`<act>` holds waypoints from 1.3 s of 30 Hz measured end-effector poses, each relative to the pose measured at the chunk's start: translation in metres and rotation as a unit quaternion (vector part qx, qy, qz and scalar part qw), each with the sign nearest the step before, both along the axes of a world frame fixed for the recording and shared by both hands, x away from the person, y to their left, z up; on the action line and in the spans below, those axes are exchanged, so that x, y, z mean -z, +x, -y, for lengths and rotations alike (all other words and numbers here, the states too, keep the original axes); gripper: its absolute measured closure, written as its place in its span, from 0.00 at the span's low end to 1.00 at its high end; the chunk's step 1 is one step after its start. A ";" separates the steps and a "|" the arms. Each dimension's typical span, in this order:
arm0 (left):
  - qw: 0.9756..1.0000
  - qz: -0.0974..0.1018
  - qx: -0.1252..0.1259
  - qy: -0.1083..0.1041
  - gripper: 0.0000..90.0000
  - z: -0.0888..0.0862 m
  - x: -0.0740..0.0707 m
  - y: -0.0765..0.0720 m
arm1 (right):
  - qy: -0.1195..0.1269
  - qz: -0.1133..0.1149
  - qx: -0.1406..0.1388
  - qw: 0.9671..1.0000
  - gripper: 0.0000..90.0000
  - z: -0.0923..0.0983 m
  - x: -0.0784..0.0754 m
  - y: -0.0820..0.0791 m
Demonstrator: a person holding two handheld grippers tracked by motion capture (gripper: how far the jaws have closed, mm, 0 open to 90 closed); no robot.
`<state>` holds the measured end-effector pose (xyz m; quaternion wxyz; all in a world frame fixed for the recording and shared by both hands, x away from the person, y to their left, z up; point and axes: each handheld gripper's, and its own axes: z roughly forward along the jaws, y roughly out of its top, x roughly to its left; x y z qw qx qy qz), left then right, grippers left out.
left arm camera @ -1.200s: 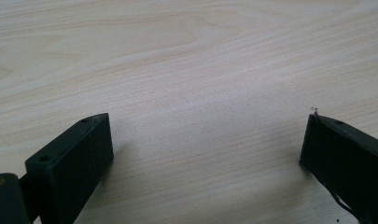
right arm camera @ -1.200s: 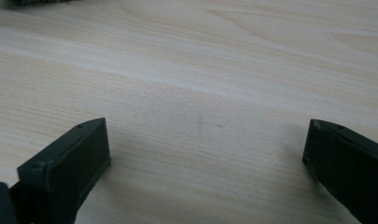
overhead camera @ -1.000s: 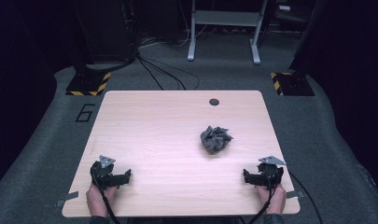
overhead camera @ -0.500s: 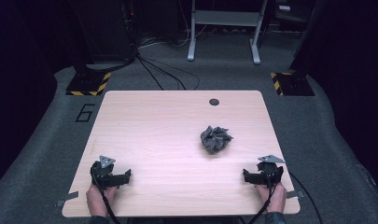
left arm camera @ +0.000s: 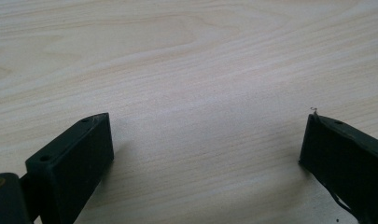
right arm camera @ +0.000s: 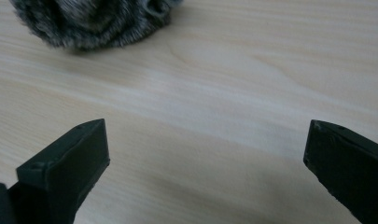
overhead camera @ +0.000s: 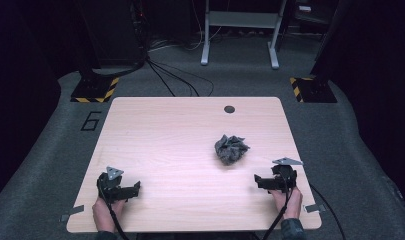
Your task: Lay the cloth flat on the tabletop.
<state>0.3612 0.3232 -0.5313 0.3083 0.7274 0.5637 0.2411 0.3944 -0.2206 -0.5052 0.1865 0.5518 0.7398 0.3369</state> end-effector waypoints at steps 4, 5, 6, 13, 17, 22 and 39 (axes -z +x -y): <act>1.000 0.001 0.001 0.001 0.03 0.000 0.000 0.000 | 0.006 0.006 -0.018 1.000 0.00 -0.010 -0.012 0.011; 1.000 0.001 0.001 0.001 0.03 0.000 0.000 0.000 | 0.004 0.010 -0.026 1.000 0.00 -0.013 -0.015 0.014; 1.000 0.001 0.001 0.001 0.03 0.000 0.000 0.000 | 0.011 0.005 -0.025 1.000 0.00 -0.017 -0.018 0.016; 1.000 0.001 0.001 0.001 0.03 0.000 0.000 0.000 | 0.018 0.014 -0.062 0.998 0.00 -0.040 -0.035 0.035; 1.000 0.001 0.001 0.001 0.03 0.000 0.000 0.000 | 0.017 0.015 -0.078 0.997 0.00 -0.053 -0.042 0.043; 1.000 0.001 0.001 0.001 0.03 0.000 0.000 0.000 | 0.016 0.012 -0.087 0.996 0.00 -0.066 -0.048 0.052; 1.000 0.004 0.000 -0.001 0.04 0.001 0.000 0.000 | -0.023 0.003 -0.075 0.997 0.04 -0.096 -0.042 0.082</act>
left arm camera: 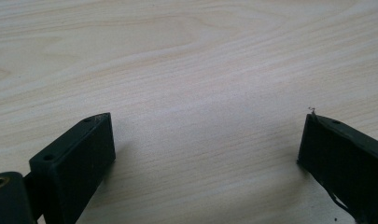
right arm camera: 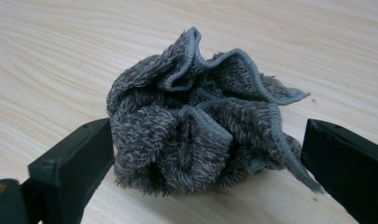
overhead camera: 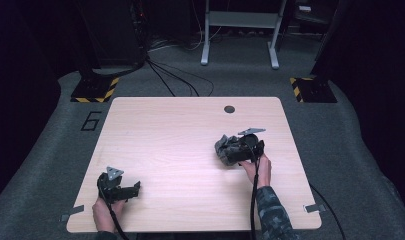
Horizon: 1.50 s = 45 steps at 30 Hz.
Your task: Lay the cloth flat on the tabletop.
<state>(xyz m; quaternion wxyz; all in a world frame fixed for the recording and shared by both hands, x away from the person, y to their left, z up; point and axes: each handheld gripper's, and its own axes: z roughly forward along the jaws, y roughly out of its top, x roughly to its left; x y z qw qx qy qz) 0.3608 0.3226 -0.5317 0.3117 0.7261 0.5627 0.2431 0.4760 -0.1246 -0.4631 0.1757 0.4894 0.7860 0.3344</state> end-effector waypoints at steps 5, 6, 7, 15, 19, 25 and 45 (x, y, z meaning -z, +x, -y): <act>1.000 0.003 0.000 -0.001 0.05 0.000 0.000 0.000 | -0.003 -0.009 -0.003 1.000 0.10 -0.003 0.008 0.004; 1.000 0.003 0.000 -0.001 0.05 0.000 0.000 0.000 | 0.000 -0.011 -0.002 1.000 0.12 -0.003 0.009 0.005; 1.000 0.003 0.000 -0.001 0.05 0.000 0.000 0.000 | 0.004 -0.016 -0.001 1.000 0.13 -0.003 0.010 0.006; 1.000 0.004 0.001 -0.001 0.05 0.000 0.000 0.000 | -0.001 -0.030 -0.017 0.999 0.34 -0.007 0.021 0.007; 1.000 0.004 0.001 0.000 0.05 0.000 0.000 0.000 | -0.008 -0.038 -0.036 0.999 0.45 -0.010 0.028 0.007; 1.000 0.005 0.001 0.000 0.05 0.000 0.000 0.000 | -0.006 -0.040 -0.034 0.999 0.56 -0.008 0.031 0.006; 1.000 0.004 0.001 0.000 0.06 0.000 0.000 -0.001 | 0.019 -0.013 -0.014 1.000 0.82 -0.007 0.034 -0.002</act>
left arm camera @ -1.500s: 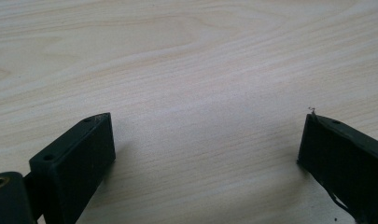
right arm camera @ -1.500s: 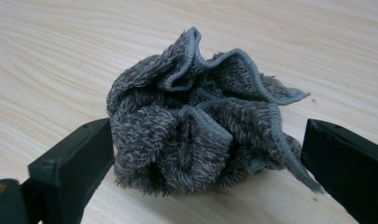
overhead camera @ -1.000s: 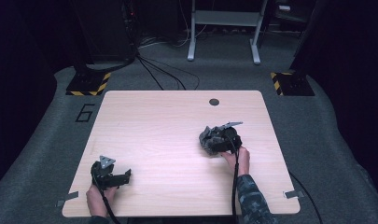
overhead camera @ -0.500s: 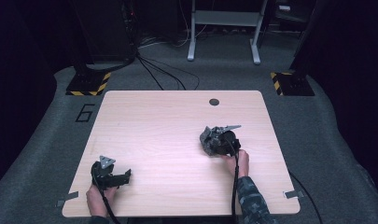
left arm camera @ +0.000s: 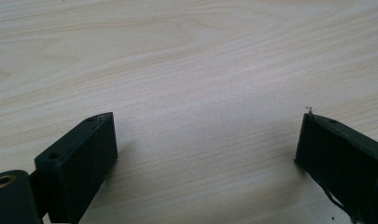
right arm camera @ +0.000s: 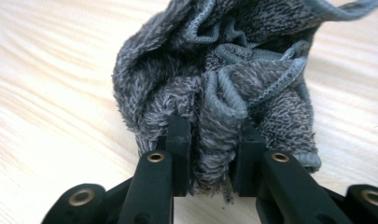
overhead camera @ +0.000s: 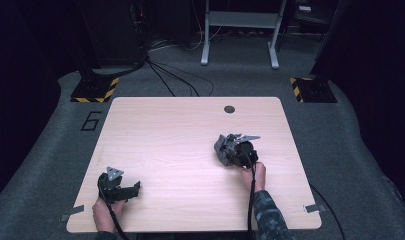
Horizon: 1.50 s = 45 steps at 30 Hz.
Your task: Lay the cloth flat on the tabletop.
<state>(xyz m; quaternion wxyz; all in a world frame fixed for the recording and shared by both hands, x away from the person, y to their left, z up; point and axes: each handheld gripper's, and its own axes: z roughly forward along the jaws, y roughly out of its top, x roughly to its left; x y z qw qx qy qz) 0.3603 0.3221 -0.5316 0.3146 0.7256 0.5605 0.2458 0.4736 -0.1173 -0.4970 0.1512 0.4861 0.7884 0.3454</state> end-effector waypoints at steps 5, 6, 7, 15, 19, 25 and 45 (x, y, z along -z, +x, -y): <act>1.000 0.000 0.001 0.000 0.06 0.000 0.000 0.000 | 0.007 0.027 -0.002 1.000 0.82 0.002 -0.011 -0.007; 1.000 0.001 0.000 -0.001 0.06 0.000 0.000 0.000 | 0.010 0.029 0.001 1.000 0.82 0.002 -0.014 -0.009; 1.000 0.001 0.000 -0.001 0.06 0.000 0.000 0.000 | 0.010 0.029 0.001 1.000 0.82 0.002 -0.014 -0.009; 1.000 0.000 0.000 -0.001 0.06 0.000 0.000 0.000 | 0.017 0.070 -0.026 0.997 0.82 -0.005 -0.045 -0.033; 1.000 0.000 0.000 0.000 0.06 0.000 0.000 0.000 | 0.019 0.069 -0.043 0.997 0.82 -0.011 -0.053 -0.044; 1.000 0.001 0.000 -0.001 0.06 0.000 0.000 0.000 | 0.020 0.079 -0.063 0.995 0.82 -0.018 -0.063 -0.064; 1.000 0.000 0.000 0.000 0.06 0.000 0.000 0.000 | 0.024 0.056 -0.158 0.985 0.82 -0.069 -0.044 -0.121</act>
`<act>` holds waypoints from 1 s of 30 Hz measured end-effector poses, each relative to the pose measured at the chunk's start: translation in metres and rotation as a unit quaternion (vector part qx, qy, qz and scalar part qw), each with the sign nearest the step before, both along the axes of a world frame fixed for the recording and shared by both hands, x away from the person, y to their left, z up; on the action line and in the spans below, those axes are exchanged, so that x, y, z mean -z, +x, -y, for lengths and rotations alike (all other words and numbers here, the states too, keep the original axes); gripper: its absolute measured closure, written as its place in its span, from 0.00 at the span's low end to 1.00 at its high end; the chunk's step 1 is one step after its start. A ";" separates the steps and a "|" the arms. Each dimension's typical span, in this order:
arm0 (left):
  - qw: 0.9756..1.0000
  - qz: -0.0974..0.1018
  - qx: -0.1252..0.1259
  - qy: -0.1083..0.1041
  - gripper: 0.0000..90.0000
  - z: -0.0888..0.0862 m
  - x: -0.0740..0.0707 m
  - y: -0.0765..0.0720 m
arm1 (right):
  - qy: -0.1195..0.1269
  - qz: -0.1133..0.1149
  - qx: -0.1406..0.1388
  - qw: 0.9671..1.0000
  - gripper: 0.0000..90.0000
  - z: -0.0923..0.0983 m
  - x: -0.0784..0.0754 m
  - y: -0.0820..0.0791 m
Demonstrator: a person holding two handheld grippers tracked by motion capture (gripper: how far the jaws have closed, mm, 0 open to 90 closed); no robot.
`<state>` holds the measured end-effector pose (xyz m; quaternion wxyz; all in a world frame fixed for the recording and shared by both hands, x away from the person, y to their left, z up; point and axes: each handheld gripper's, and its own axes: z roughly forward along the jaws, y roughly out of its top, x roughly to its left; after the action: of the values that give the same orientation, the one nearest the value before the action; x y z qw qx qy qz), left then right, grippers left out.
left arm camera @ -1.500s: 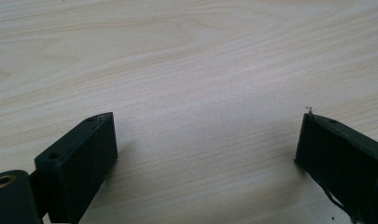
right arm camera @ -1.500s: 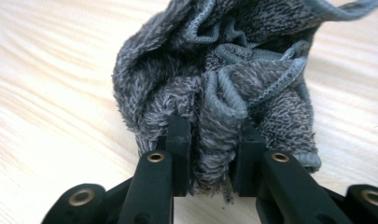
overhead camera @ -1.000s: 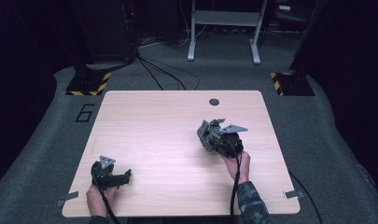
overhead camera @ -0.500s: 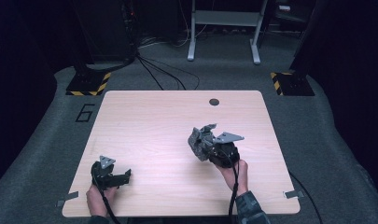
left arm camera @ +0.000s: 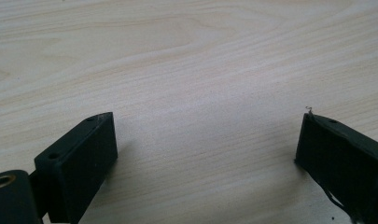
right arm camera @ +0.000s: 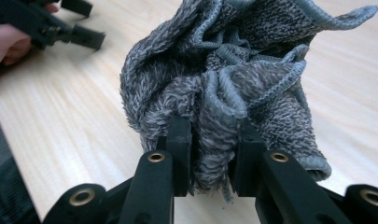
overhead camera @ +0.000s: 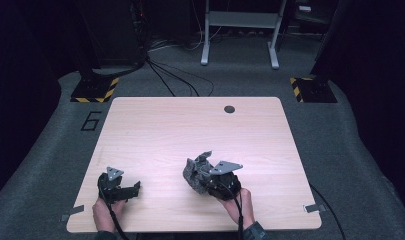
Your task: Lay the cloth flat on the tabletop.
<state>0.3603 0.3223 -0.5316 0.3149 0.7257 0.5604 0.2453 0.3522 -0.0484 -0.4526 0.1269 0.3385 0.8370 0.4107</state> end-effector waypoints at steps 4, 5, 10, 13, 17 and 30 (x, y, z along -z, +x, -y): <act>1.000 0.000 0.000 0.000 0.06 0.000 0.000 0.000 | 0.000 -0.014 -0.012 1.000 0.82 -0.008 0.010 -0.006; 1.000 0.000 0.000 0.000 0.06 0.000 0.000 0.000 | 0.000 -0.014 -0.012 1.000 0.82 -0.008 0.010 -0.006; 1.000 0.001 -0.001 -0.001 0.06 0.000 0.000 0.000 | -0.030 -0.022 -0.024 0.999 0.81 -0.021 0.030 -0.013; 1.000 0.001 -0.002 -0.001 0.07 0.000 0.000 -0.001 | -0.039 -0.034 -0.027 0.998 0.77 -0.023 0.038 -0.012; 1.000 0.001 -0.002 -0.001 0.07 0.000 0.000 0.000 | -0.045 -0.042 -0.030 0.998 0.59 -0.023 0.040 -0.011; 0.998 0.016 0.036 -0.051 0.07 0.021 -0.037 -0.002 | 0.003 -0.026 -0.006 1.000 0.31 0.007 0.009 -0.012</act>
<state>0.3579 0.3016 -0.4950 0.3692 0.7243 0.5404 0.2166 0.3406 -0.0555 -0.4613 0.1017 0.3439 0.8411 0.4049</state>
